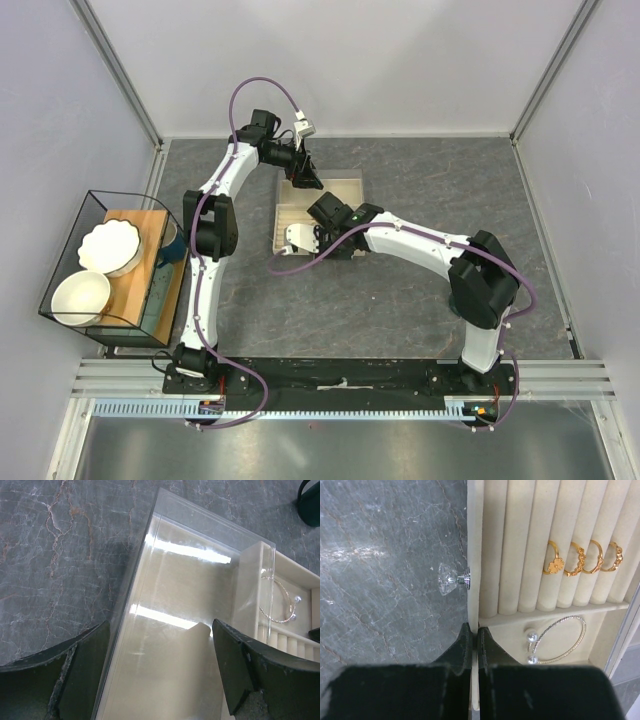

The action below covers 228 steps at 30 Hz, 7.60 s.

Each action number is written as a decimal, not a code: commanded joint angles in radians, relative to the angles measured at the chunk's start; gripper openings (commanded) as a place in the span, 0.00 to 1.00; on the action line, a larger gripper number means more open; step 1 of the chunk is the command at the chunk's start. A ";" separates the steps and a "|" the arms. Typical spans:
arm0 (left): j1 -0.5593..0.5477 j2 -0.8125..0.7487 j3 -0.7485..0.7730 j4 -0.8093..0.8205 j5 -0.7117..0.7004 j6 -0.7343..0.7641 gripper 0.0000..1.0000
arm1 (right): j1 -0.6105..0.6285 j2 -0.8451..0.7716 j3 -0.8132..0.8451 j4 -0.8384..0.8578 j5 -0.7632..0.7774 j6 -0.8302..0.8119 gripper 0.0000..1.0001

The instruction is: Organize the mixed jewelry

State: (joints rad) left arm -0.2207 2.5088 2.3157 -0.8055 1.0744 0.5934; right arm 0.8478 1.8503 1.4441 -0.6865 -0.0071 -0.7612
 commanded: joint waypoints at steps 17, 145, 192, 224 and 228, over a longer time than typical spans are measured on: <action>-0.034 -0.039 -0.012 -0.029 0.001 0.065 0.89 | -0.035 -0.022 0.061 0.101 0.030 -0.006 0.00; -0.049 -0.057 -0.042 -0.027 -0.027 0.082 0.86 | -0.104 0.096 0.154 0.091 0.035 0.002 0.39; -0.028 -0.159 -0.064 0.158 -0.080 -0.053 0.88 | -0.084 -0.091 0.104 0.027 0.047 0.082 0.63; 0.050 -0.916 -0.272 0.197 -0.850 -0.511 0.99 | -0.358 -0.132 0.760 0.027 0.374 0.249 0.98; 0.055 -1.033 -0.370 0.201 -0.855 -0.523 0.99 | -0.481 -0.197 0.746 0.013 0.296 0.414 0.98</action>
State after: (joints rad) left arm -0.1726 1.5948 2.0079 -0.5907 0.2829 0.1364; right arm 0.4580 1.7203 2.1784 -0.6731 0.3237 -0.5411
